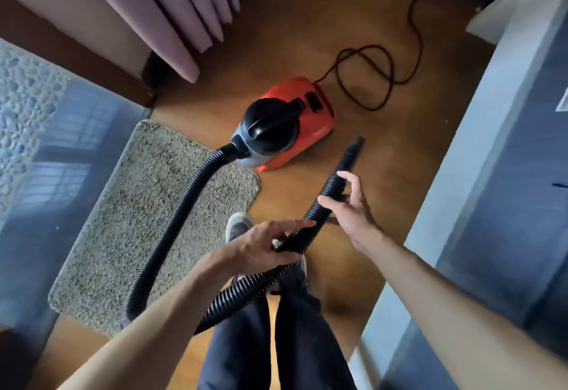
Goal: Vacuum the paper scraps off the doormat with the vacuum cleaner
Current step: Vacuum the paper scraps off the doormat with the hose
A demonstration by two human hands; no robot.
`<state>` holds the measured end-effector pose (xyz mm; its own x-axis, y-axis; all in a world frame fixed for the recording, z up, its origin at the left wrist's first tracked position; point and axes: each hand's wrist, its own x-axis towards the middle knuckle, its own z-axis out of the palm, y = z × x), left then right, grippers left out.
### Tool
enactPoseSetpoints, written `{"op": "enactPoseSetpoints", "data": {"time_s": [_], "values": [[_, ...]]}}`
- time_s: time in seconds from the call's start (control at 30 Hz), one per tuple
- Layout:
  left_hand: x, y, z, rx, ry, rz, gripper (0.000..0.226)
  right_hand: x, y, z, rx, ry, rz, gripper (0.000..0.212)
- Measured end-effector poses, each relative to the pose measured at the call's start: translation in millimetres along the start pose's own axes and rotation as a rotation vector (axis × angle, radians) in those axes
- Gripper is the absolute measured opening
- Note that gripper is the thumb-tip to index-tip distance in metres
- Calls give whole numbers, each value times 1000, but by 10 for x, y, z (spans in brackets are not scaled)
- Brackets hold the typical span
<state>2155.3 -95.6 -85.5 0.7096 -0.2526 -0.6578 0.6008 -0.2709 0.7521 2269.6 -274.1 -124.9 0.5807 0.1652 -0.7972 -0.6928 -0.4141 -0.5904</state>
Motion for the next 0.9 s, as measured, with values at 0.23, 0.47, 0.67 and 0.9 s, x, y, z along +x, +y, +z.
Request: {"op": "enactPoseSetpoints", "data": {"time_s": [0.23,0.47,0.67,0.9], "values": [[118,55,-42,-50,-160,-32,66,-48,99,-37,97,44,70,62],[184,-78,-156,-45,-259,-96,70,-100,101,13,160,79,133,64],[315,-83,-247,38,-329,-207,72,-88,159,89,207,147,215,64],[425,3,-366,43,-338,-291,73,123,127,154,265,96,259,63]]}}
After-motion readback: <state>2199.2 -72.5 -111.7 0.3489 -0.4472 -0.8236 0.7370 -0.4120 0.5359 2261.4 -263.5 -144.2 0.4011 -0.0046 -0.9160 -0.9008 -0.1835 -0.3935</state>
